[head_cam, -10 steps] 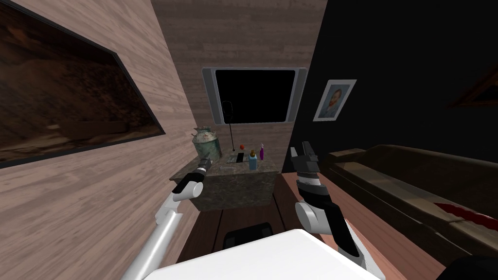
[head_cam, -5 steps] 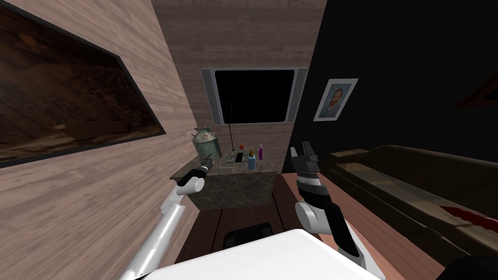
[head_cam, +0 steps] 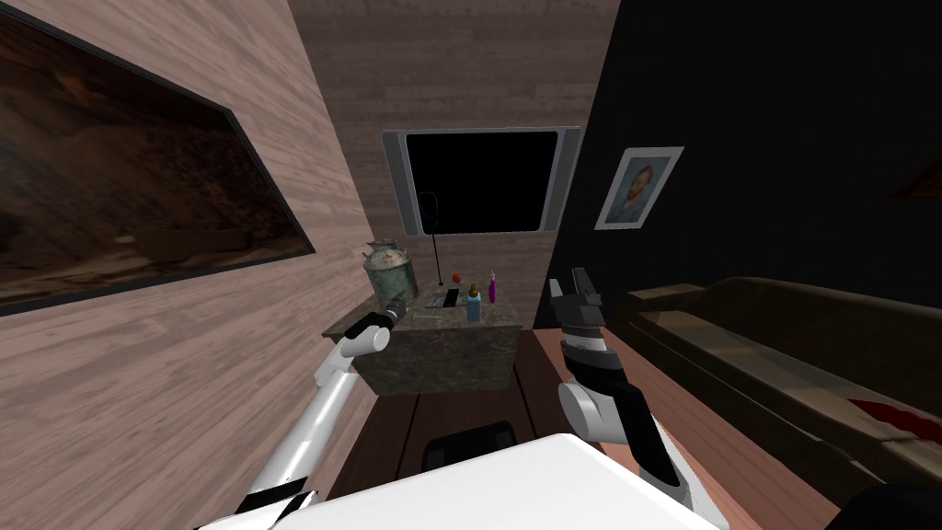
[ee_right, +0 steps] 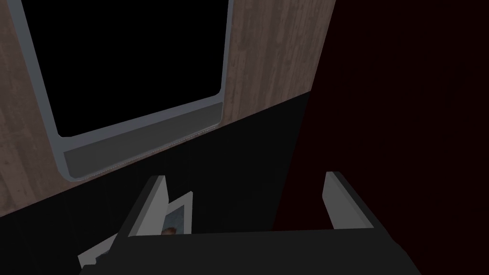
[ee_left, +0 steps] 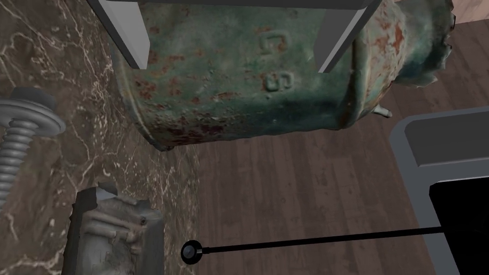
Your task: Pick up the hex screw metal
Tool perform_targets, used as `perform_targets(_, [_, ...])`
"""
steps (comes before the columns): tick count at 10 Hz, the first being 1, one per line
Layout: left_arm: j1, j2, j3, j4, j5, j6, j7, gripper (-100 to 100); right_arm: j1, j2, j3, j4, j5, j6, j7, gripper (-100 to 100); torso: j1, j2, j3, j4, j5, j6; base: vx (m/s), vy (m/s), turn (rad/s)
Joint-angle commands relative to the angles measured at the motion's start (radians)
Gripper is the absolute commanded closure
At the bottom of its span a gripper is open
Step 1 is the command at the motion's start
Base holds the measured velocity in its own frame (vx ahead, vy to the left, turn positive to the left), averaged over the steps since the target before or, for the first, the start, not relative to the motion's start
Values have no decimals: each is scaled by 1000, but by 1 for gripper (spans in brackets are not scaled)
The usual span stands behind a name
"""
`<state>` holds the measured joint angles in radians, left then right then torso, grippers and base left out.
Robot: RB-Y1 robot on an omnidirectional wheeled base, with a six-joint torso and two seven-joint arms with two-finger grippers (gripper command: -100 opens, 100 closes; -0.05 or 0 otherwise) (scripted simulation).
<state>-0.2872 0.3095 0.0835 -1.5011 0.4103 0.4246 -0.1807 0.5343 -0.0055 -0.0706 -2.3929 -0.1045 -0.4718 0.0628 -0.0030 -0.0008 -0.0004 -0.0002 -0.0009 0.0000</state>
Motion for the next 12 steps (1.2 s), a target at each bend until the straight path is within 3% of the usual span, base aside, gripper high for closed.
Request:
perform_targets(1, [-7,3,0,8,3,36,0,-100,0,0,0,0,0,0,0,0,0,0,0,0,0,0,0,-21,4])
perform_targets(2, [-57,11,1,57,11,73,-2,-100,0,0,0,0,0,0,0,0,1,0,0,0,0,0,-3,-38,37])
perform_targets(4, [-59,11,1,63,11,114,-2,-100,0,0,0,0,0,0,0,0,0,0,0,0,0,0,0,-41,15])
perform_targets(5, [-110,18,1,113,17,149,-4,-100,0,0,0,0,0,0,0,0,1,0,0,0,0,0,2,-42,35])
perform_targets(7, [-110,18,1,119,17,192,-4,-100,0,0,0,0,0,0,0,0,0,0,0,0,0,0,1,-34,12])
perform_targets(8, [-157,26,0,160,21,232,-5,-100,0,0,0,0,0,0,0,0,1,0,0,0,0,0,2,-39,28])
perform_targets(10, [-160,26,0,175,21,269,-5,-100,0,0,0,0,0,0,0,0,0,0,0,0,0,0,5,-32,8])
perform_targets(11, [-204,34,-2,217,23,308,-6,-100,0,0,0,0,0,0,0,0,1,-1,0,0,0,0,10,-43,20])
perform_targets(12, [-208,34,-2,232,23,334,-6,-100,0,0,0,0,0,0,0,0,0,-1,-1,0,0,0,12,-44,13])
